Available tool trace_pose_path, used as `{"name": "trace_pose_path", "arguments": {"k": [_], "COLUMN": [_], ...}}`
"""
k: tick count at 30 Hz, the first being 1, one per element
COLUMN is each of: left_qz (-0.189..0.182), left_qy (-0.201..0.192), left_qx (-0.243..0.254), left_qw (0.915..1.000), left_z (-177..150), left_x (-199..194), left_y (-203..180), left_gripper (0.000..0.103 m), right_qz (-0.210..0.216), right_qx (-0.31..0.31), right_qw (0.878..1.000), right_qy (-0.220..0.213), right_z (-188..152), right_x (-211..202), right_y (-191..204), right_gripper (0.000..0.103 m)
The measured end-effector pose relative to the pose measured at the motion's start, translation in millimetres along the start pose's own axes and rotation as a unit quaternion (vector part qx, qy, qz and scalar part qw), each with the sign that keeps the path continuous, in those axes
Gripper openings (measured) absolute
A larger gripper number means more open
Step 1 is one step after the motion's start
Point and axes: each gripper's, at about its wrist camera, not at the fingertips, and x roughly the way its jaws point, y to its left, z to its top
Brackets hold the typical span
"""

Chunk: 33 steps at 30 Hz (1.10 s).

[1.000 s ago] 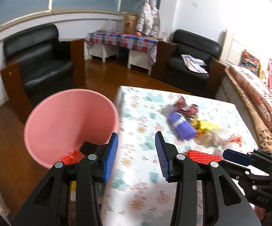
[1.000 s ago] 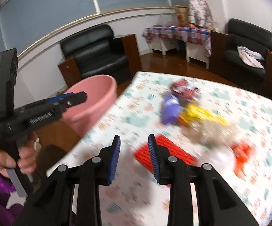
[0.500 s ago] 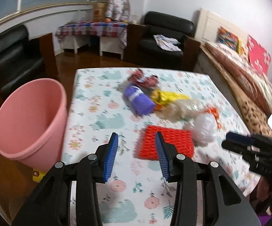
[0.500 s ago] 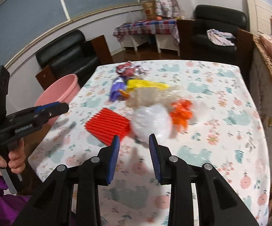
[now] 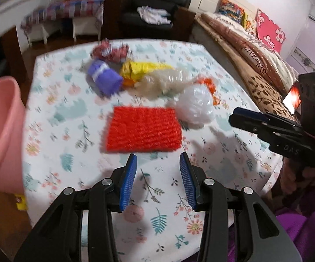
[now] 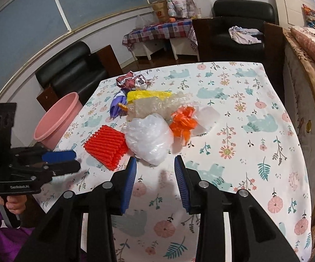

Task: Collect trash
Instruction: 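Grasp the red foam net with the left gripper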

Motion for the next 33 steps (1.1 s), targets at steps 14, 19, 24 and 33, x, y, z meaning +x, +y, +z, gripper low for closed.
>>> {"name": "trace_pose_path", "arguments": {"k": [14, 19, 24, 33], "left_qz": [0.002, -0.008, -0.002, 0.066], "left_qy": [0.042, 0.033, 0.026, 0.041], "left_qx": [-0.117, -0.175, -0.237, -0.207], "left_qw": [0.9922, 0.9839, 0.9712, 0.9753], "left_z": [29.8, 47.1, 58.8, 69.5], "left_x": [32.6, 32.1, 32.9, 51.1], "left_y": [31.8, 51.8, 67.6, 42.5], "left_gripper": [0.041, 0.041, 0.041, 0.041], "right_qz": [0.014, 0.015, 0.016, 0.012], "right_qx": [0.017, 0.018, 0.018, 0.022], "right_qw": [1.000, 1.000, 1.000, 1.000], "right_qy": [-0.005, -0.006, -0.008, -0.012], "right_z": [-5.2, -5.8, -5.5, -4.1], "right_x": [0.9, 1.8, 1.9, 1.6], "right_y": [-13.9, -15.8, -16.6, -17.3], "right_gripper": [0.036, 0.036, 0.036, 0.036]}}
